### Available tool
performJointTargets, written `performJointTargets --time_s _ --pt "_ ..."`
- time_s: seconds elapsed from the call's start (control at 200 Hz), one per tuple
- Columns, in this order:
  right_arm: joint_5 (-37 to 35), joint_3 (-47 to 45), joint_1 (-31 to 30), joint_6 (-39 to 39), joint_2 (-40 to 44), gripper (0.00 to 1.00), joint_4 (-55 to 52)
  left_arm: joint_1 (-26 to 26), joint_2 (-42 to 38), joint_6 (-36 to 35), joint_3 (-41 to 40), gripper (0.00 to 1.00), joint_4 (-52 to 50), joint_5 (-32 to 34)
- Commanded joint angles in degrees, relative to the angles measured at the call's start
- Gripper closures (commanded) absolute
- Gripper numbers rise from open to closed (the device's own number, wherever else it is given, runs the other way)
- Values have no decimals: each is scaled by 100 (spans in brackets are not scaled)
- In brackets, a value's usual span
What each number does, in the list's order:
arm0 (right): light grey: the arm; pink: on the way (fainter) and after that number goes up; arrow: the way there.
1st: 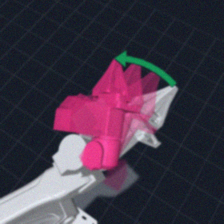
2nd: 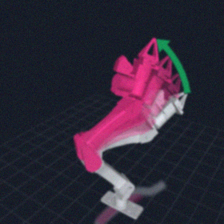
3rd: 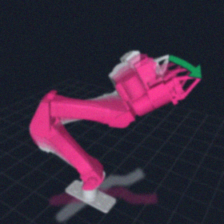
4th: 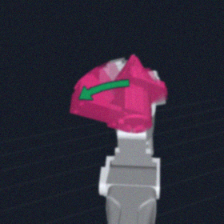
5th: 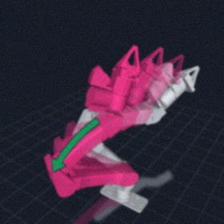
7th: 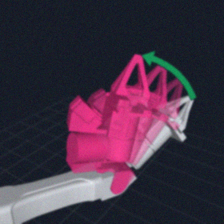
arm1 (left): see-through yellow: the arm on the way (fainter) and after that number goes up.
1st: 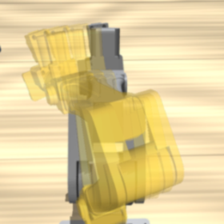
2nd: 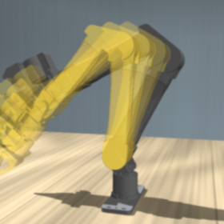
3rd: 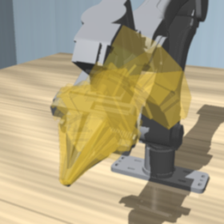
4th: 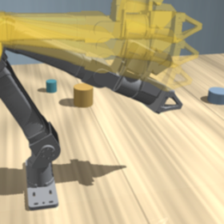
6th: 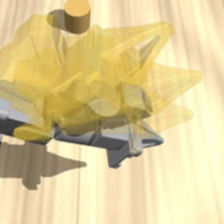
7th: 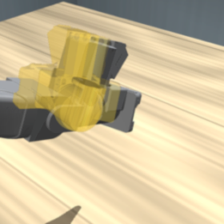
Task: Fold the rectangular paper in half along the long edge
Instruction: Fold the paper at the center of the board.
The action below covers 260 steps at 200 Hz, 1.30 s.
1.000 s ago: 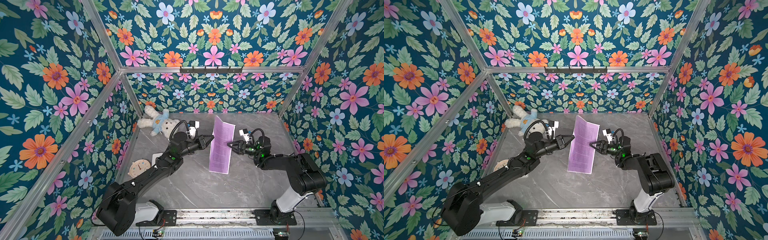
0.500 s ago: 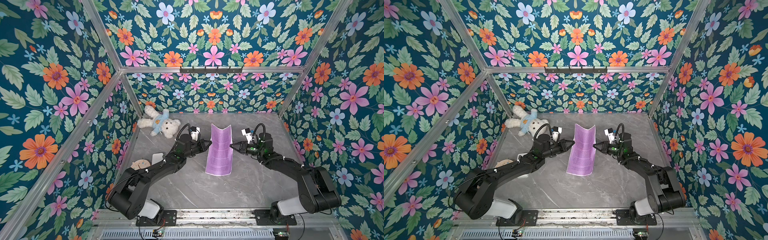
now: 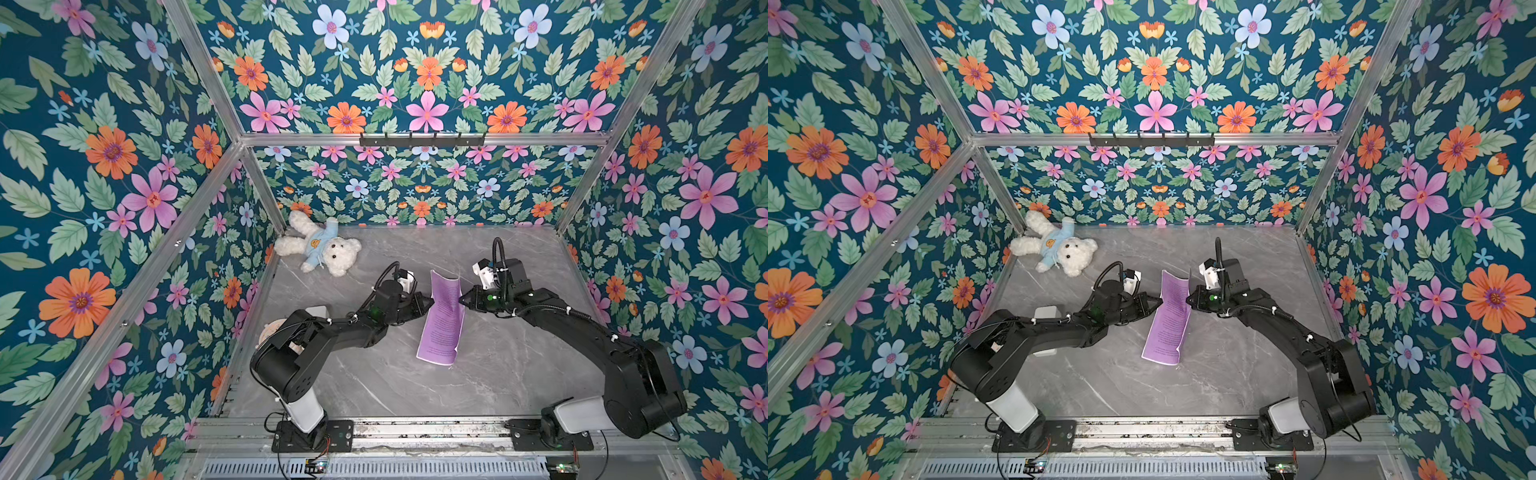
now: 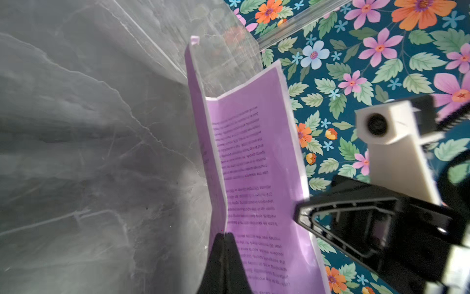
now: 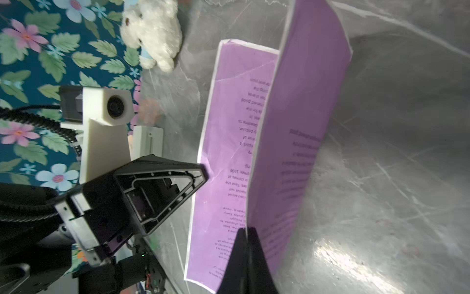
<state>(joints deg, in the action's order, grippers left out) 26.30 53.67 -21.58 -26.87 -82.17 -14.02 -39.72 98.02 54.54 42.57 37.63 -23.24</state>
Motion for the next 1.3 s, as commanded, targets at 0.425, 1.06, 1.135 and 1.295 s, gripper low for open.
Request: performJointTargets --time_s 0.425,1.06,1.135,1.295 --pt "-1642 1110 -1009 329 -1209 100 -1622 -122 668 719 -199 100 601 516" --pt "-952 1184 -1129 -696 -2256 94 -268 -145 903 689 -325 99 439 532" --pt "-952 1224 -1124 -688 -2332 87 -283 -142 899 689 -328 99 432 553" --pt "-836 1184 -1128 -731 -2348 73 -146 -148 938 689 -309 99 419 558"
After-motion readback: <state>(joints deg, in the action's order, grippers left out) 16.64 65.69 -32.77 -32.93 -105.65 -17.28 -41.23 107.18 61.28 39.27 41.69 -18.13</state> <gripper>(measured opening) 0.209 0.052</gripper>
